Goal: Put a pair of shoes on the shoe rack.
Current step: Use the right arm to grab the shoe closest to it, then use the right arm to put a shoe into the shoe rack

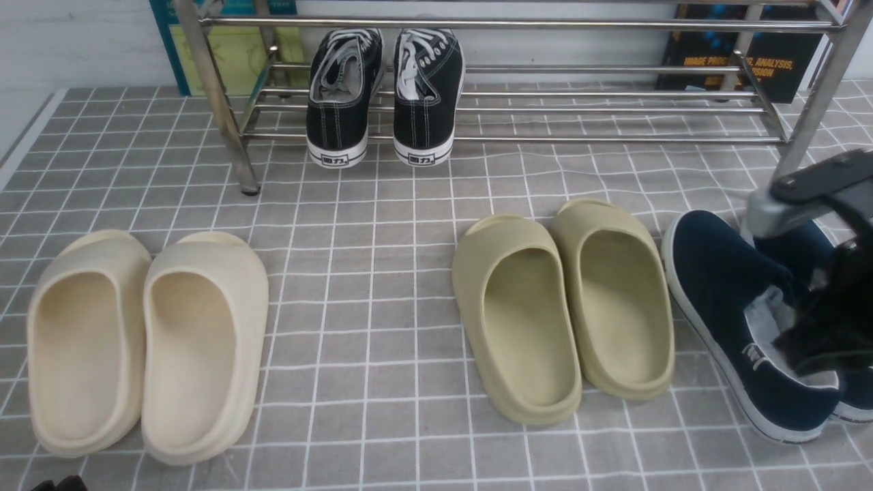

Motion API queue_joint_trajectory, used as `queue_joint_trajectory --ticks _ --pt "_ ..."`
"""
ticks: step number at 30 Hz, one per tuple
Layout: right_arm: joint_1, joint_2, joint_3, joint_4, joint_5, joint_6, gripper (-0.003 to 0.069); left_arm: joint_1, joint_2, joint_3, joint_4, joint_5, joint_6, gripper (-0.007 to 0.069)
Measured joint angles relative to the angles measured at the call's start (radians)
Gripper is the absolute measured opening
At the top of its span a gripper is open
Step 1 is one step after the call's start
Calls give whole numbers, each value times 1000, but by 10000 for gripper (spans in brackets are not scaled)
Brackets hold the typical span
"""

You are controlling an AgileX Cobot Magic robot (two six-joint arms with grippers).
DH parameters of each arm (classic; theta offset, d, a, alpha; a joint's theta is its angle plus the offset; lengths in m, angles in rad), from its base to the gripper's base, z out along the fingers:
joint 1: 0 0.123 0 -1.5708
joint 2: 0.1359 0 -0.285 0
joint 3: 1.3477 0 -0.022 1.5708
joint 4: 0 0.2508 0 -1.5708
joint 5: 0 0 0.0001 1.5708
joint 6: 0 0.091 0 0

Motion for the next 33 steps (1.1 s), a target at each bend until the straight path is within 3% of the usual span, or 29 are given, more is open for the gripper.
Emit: queue_joint_trajectory --ticks 5,9,11,14,15,18,19,33 --pt "0 147 -2 -9 -55 10 505 0 0 0 0 0 0 165" --pt "2 218 -3 -14 -81 11 521 0 0 0 0 0 0 165" --pt "3 259 -3 -17 -87 11 477 0 0 0 0 0 0 165" --pt "4 293 -3 -29 -90 12 325 0 0 0 0 0 0 165" --pt "4 294 -4 -31 -90 13 314 0 0 0 0 0 0 165" --pt "4 296 -8 -56 -95 26 78 0 0 0 0 0 0 165" --pt "4 296 -11 -57 -92 27 55 0 0 0 0 0 0 165" --pt "7 150 -213 -29 122 32 44 0 0 0 0 0 0 165"
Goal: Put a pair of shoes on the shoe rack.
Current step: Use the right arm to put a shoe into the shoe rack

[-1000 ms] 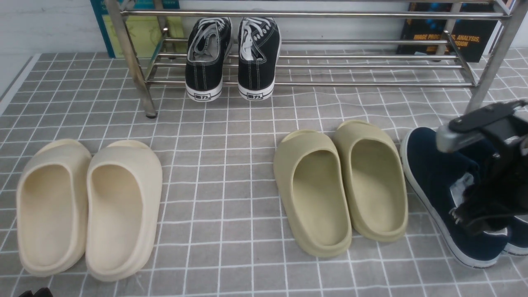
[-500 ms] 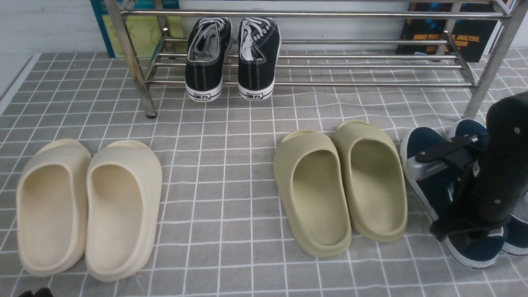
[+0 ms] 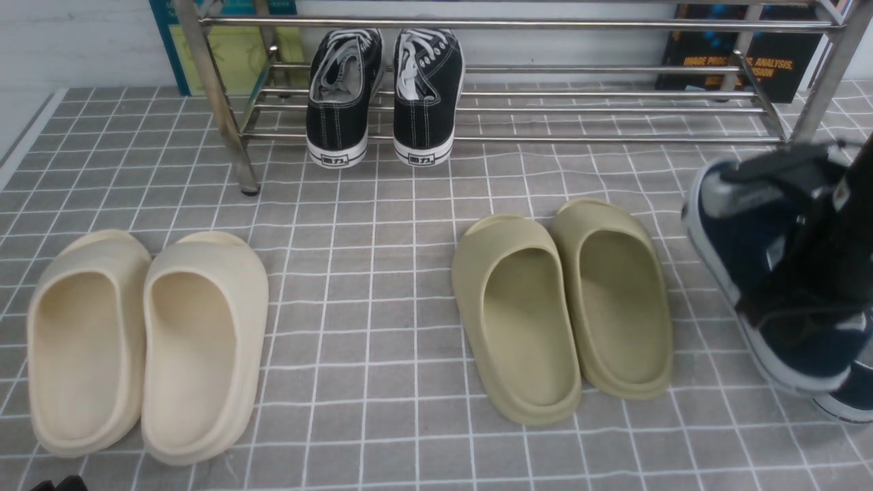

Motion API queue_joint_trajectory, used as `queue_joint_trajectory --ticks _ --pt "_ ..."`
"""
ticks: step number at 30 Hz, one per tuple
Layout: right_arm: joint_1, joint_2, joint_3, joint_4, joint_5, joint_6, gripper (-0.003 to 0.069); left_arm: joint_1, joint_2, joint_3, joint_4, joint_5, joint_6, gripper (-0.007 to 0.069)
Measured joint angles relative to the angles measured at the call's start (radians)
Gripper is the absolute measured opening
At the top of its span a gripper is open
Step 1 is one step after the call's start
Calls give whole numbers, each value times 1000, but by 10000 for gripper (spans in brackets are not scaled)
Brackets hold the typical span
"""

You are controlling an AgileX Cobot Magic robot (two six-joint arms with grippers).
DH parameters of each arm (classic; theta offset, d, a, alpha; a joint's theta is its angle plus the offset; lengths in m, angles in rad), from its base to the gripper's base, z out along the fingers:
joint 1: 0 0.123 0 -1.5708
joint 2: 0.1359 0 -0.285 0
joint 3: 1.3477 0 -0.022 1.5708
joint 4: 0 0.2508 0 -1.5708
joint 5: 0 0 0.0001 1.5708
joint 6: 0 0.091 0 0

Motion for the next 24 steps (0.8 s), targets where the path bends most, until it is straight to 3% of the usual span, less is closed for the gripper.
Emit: queue_joint_trajectory --ticks 12,24 --pt "0 224 -271 1 19 -45 44 0 0 0 0 0 0 165" --pt "0 578 -781 -24 75 -51 44 0 0 0 0 0 0 170"
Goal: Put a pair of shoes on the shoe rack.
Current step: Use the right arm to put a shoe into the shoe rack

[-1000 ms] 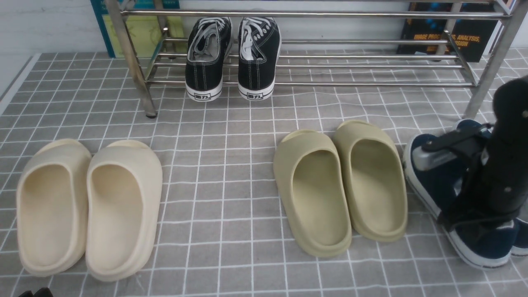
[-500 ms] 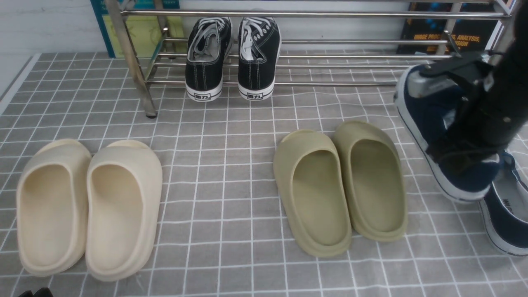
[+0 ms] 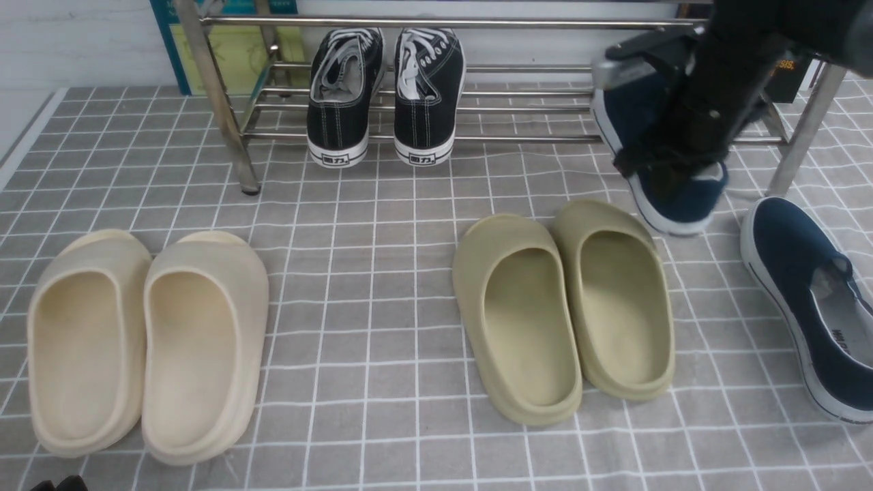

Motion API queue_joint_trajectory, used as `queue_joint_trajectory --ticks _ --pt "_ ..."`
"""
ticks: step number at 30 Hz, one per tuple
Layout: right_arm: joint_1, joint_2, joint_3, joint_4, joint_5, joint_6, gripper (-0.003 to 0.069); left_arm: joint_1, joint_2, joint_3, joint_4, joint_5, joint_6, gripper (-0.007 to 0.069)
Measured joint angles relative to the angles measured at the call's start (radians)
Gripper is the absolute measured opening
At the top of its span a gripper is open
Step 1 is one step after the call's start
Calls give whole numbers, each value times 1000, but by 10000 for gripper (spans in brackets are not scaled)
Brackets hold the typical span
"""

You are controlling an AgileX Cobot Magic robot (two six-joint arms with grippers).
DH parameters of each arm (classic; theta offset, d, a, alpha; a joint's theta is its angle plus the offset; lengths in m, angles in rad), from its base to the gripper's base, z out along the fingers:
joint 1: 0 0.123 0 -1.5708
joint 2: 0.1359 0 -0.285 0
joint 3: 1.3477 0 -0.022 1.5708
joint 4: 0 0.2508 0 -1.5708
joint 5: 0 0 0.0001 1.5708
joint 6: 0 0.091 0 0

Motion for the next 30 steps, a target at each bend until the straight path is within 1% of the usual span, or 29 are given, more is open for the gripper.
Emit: queue_joint_trajectory --ticks 3,9,16,19,21,25,27,30 --pt "0 61 -94 -13 7 0 44 0 0 0 0 0 0 175" --pt "0 139 -211 -32 -7 0 44 0 0 0 0 0 0 181" --pt "0 173 -235 -35 -96 0 44 0 0 0 0 0 0 186" --pt "-1 176 -236 -36 -121 0 64 0 0 0 0 0 0 186" --pt "-4 176 -236 -36 -122 1 106 0 0 0 0 0 0 186" --pt "-8 172 -243 -39 -118 18 225 0 0 0 0 0 0 187" --pt "-8 152 -244 -50 -78 39 311 0 0 0 0 0 0 188" --pt "-8 109 -244 -49 -23 42 380 0 0 0 0 0 0 190"
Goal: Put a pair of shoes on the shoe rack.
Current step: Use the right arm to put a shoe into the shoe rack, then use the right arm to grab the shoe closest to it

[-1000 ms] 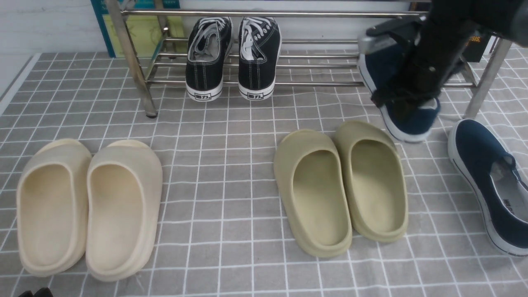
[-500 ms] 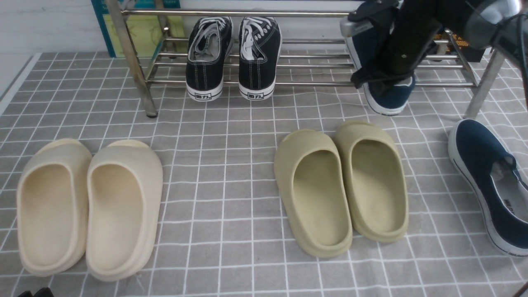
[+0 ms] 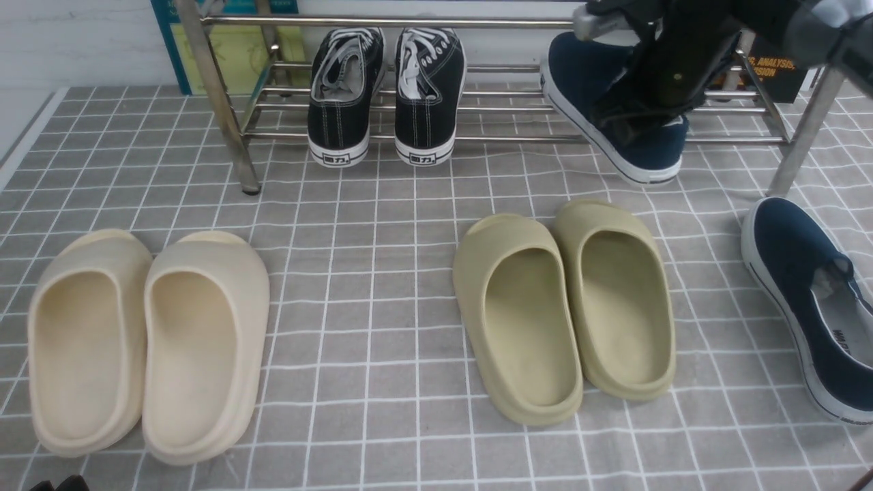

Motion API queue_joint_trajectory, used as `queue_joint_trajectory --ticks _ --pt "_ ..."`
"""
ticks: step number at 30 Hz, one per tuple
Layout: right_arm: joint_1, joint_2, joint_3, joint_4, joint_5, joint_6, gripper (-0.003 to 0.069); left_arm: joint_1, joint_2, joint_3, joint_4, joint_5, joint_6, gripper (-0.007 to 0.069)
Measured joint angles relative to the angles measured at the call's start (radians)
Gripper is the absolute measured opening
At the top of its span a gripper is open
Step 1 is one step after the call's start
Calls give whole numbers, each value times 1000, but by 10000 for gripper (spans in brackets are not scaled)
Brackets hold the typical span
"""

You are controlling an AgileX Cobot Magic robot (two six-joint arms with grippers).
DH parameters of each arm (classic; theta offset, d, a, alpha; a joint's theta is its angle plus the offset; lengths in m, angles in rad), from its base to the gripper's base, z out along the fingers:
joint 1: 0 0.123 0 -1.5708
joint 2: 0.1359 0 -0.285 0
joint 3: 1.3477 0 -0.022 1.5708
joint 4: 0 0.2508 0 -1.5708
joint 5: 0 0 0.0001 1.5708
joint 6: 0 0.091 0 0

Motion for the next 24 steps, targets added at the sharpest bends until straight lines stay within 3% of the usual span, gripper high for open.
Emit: queue_joint_trajectory --ticks 4,15,19,24 --pt "0 -76 0 -1 46 -14 419 0 0 0 0 0 0 189" --pt "-1 -294 79 -4 58 30 421 0 0 0 0 0 0 192" --pt "-1 -433 290 -6 57 36 422 0 0 0 0 0 0 193" --pt "-15 -603 710 -26 55 48 422 0 0 0 0 0 0 197"
